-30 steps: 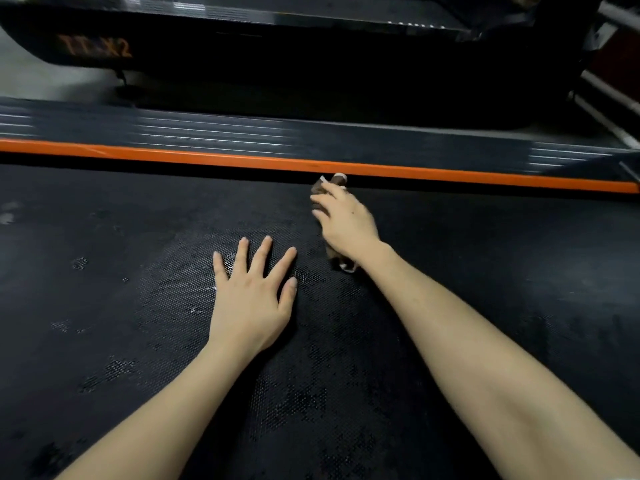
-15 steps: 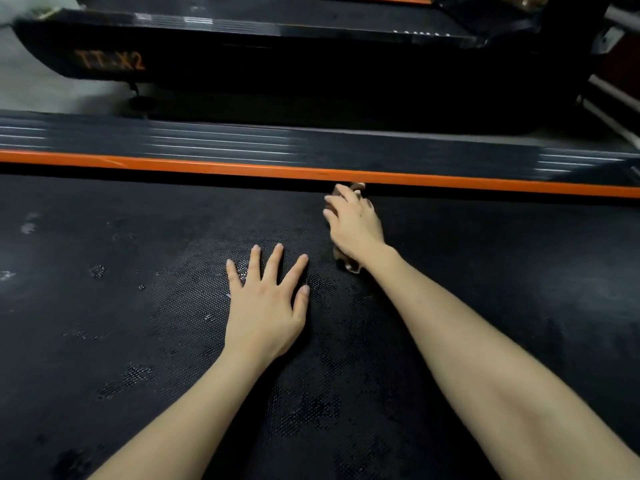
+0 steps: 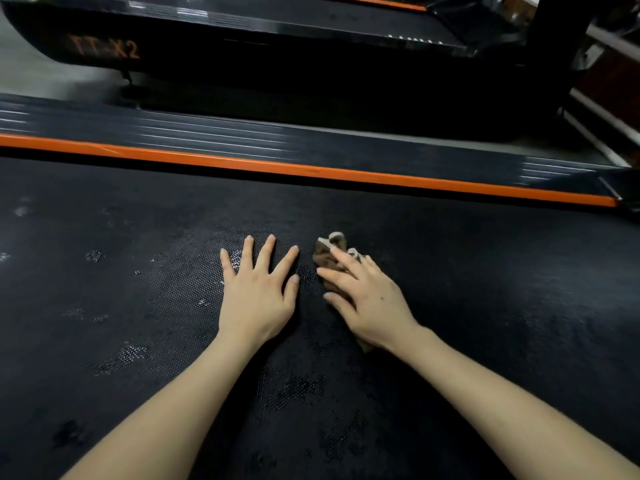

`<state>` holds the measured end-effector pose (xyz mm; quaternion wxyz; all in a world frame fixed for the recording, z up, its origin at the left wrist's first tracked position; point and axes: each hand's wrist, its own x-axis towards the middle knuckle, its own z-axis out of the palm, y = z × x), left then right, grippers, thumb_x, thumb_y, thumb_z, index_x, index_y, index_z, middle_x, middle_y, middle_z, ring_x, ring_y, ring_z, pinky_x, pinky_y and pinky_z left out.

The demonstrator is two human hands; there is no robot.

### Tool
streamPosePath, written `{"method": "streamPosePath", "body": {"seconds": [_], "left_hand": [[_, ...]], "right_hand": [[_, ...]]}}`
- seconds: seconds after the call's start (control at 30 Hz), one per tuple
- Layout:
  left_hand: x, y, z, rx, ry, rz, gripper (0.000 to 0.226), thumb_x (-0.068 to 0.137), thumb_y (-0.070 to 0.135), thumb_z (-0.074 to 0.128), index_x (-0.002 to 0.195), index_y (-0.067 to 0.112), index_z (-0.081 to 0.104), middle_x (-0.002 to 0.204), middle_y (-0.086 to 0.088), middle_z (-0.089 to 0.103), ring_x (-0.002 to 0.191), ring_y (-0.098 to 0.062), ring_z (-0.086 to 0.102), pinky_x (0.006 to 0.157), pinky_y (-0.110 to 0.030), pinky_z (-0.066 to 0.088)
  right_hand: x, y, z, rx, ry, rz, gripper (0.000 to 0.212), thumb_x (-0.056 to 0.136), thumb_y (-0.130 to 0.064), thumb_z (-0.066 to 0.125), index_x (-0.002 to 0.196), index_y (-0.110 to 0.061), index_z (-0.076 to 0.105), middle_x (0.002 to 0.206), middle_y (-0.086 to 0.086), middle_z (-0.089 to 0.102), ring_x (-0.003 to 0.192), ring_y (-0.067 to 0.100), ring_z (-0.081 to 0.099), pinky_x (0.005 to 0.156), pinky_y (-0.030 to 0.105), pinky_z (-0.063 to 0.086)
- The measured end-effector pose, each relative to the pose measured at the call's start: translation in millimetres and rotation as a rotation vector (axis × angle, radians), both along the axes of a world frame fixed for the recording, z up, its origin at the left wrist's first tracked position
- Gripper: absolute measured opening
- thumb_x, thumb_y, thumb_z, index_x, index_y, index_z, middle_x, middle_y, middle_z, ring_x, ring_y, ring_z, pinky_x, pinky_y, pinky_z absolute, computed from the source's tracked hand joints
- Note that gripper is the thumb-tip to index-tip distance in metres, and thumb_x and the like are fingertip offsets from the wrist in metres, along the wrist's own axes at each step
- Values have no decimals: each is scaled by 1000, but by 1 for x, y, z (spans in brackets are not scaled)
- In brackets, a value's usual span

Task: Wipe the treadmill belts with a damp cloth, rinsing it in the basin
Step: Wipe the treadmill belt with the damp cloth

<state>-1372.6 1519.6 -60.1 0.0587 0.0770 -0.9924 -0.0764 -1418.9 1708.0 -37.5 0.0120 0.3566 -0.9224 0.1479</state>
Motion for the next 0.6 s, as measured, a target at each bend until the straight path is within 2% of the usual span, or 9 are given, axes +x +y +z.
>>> {"method": "streamPosePath", "body": {"seconds": [0.07, 0.17, 0.23, 0.4, 0.5, 0.57, 0.6], "left_hand": [[-1, 1, 0, -1, -1, 4, 66, 86, 55, 7, 145, 39, 31, 155, -5, 27, 144, -35, 15, 113, -62, 5], [-1, 1, 0, -3, -8, 7, 67, 85, 55, 4, 146, 40, 29, 156, -5, 25, 145, -35, 12, 113, -61, 4], [0, 0, 0, 1, -13, 8, 64, 87, 55, 7, 146, 40, 27, 157, -4, 23, 145, -34, 11, 114, -61, 2], [0, 0, 1, 12, -10, 5, 59, 89, 51, 16, 146, 39, 29, 157, -5, 23, 145, -35, 10, 113, -60, 1], [0, 0, 3, 4, 5, -1, 56, 93, 50, 18, 146, 39, 30, 156, -6, 24, 144, -35, 10, 113, -61, 1], [2, 0, 2, 6, 7, -5, 50, 98, 48, 23, 146, 38, 29, 157, -6, 22, 145, -35, 9, 113, -61, 0], [2, 0, 2, 11, 6, -7, 49, 98, 47, 25, 147, 38, 28, 157, -6, 21, 145, -35, 8, 114, -60, -1]], "right_hand": [[-24, -3, 4, 13, 4, -57, 47, 91, -48, 39, 129, -28, 56, 147, 3, 40, 135, 33, 36, 112, 46, 24], [-61, -27, 3, 33, -9, -255, 44, 94, -40, 47, 135, -26, 49, 152, 4, 31, 139, 34, 25, 115, 46, 16], [-59, -39, -1, 24, 0, -335, 43, 94, -37, 48, 134, -22, 51, 151, 4, 32, 137, 38, 28, 114, 48, 16], [49, -13, -2, -85, 26, -216, 40, 89, -37, 42, 116, -17, 65, 144, 7, 44, 119, 43, 47, 107, 51, 30], [131, 28, 3, -20, -3, -52, 37, 91, -39, 44, 121, -25, 59, 145, 2, 43, 125, 37, 47, 110, 50, 28], [137, 62, 3, 48, 41, 40, 36, 91, -40, 44, 124, -30, 54, 145, 1, 42, 125, 33, 49, 106, 51, 34], [128, 78, 2, 55, 46, 6, 37, 90, -41, 44, 124, -29, 53, 144, 3, 43, 124, 33, 50, 104, 52, 38]]}}
